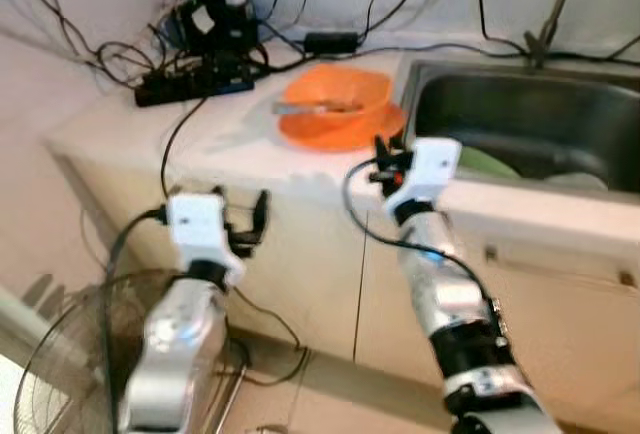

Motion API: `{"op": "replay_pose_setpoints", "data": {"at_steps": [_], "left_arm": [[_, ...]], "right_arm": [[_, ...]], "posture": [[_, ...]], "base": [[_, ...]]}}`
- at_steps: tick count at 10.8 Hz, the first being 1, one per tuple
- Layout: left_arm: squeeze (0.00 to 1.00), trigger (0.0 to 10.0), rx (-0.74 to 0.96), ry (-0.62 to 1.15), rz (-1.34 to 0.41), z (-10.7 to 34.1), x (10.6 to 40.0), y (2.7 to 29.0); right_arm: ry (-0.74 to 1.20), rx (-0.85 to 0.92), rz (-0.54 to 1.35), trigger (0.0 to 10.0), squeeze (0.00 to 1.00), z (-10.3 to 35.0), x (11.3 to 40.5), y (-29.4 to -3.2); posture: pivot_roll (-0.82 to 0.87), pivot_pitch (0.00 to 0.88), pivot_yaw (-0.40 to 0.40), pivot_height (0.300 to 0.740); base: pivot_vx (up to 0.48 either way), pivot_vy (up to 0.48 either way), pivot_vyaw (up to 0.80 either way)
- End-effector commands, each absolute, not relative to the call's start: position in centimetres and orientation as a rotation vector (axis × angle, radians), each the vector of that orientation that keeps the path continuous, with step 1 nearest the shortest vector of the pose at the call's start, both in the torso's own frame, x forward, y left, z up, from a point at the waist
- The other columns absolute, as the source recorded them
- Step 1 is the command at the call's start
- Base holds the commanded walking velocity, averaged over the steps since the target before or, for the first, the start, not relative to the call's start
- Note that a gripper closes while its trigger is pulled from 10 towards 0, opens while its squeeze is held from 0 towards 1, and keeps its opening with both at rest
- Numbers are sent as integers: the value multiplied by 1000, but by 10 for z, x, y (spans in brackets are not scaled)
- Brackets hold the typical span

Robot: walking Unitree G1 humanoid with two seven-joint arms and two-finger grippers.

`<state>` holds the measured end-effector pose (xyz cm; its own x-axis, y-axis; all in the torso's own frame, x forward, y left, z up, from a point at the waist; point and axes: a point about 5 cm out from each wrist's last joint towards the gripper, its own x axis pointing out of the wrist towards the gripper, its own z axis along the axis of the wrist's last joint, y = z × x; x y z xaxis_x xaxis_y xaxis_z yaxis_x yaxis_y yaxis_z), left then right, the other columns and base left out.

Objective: Kitchen organization

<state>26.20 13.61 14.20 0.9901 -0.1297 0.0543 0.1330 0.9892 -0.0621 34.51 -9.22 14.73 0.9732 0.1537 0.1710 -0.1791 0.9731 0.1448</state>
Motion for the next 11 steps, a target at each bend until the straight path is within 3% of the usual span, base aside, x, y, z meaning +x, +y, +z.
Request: {"op": "replay_pose_setpoints", "data": {"at_steps": [1,3,9,11], "left_arm": [[0,10000,-59,-47,-119,138,266,139],[0,10000,-62,-61,-93,135,273,141],[0,10000,-21,-136,-63,133,302,144],[0,10000,-5,-180,-73,138,313,138]], "right_arm": [[-176,181,162,10000,0,150,345,-93],[-158,166,163,10000,0,147,345,-93],[-177,144,152,10000,0,146,343,-98],[-216,61,101,10000,0,142,339,-114]], "posture": [[151,0,78,740],[148,0,73,740],[124,0,70,740],[127,0,66,740]], "base": [[0,0,0],[0,0,-800],[0,0,0],[0,0,0]]}}
